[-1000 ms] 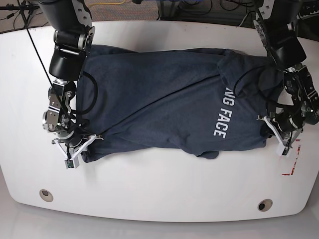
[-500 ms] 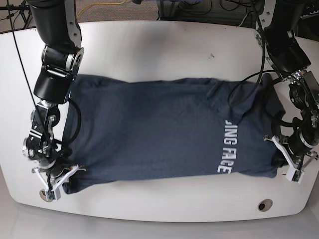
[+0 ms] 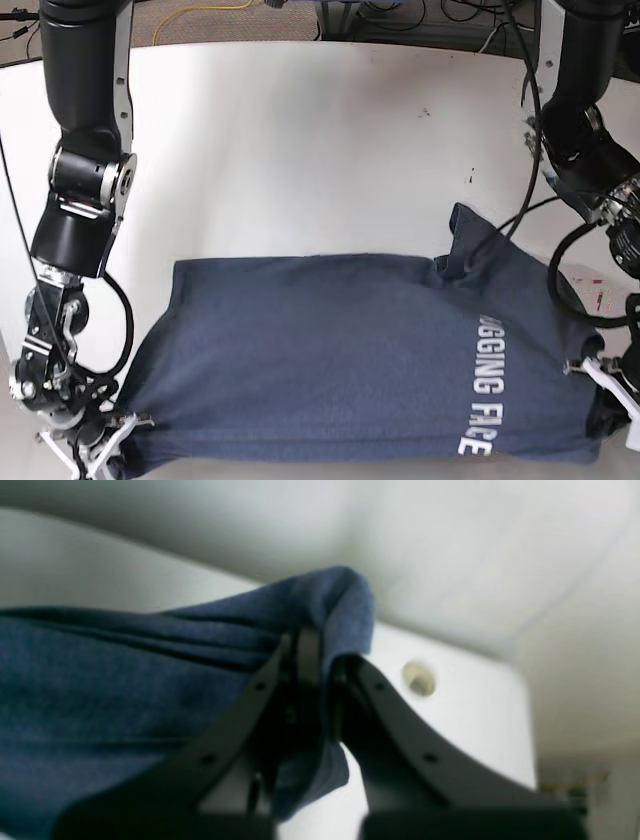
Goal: Fold the T-shirt properly
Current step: 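Lift the T-shirt by its hem corners with both grippers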
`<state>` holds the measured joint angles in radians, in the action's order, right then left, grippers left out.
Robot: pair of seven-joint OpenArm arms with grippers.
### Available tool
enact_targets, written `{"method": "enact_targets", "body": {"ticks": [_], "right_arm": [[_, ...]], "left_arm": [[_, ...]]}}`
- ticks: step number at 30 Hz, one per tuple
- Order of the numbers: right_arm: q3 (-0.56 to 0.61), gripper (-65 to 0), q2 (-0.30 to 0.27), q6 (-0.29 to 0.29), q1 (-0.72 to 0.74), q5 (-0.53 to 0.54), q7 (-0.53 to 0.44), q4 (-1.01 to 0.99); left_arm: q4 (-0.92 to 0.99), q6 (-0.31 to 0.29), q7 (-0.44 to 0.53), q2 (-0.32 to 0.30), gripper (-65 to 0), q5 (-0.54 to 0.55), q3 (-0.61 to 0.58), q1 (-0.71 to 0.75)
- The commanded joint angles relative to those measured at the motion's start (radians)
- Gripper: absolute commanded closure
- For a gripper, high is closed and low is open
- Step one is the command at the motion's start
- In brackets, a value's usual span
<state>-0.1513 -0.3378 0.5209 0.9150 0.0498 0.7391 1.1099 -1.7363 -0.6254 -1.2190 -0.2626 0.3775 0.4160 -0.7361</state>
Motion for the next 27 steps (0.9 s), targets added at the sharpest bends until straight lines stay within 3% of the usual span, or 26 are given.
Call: {"method": "enact_targets", "body": {"ticks": [1,16,21,27], "right_arm": [[0.015,0.0,-0.017,-0.008,0.134,-0.001,-0.008,0.020],[0.229,0.0,-0.051,-0.003,0.497,0.000,0.064,0.012],[0.256,0.0,-0.053,0.037,0.531,-0.001,0.087,0.016],[0.255,0.0,-0.060,0.043,0.527,-0.001,0.121,0.022]], "left_arm": [[-0.015,0.008,0.028,-0.022,0.0,0.001,0.002,-0.096],[0.217,0.009,0.025,-0.066,0.0,-0.001,0.004,-0.524],[0.261,0.009,0.026,-0.066,-0.1,0.001,0.004,-0.570],[0.259,0.009,0.026,-0.063,-0.1,0.005,0.005,-0.540]]}}
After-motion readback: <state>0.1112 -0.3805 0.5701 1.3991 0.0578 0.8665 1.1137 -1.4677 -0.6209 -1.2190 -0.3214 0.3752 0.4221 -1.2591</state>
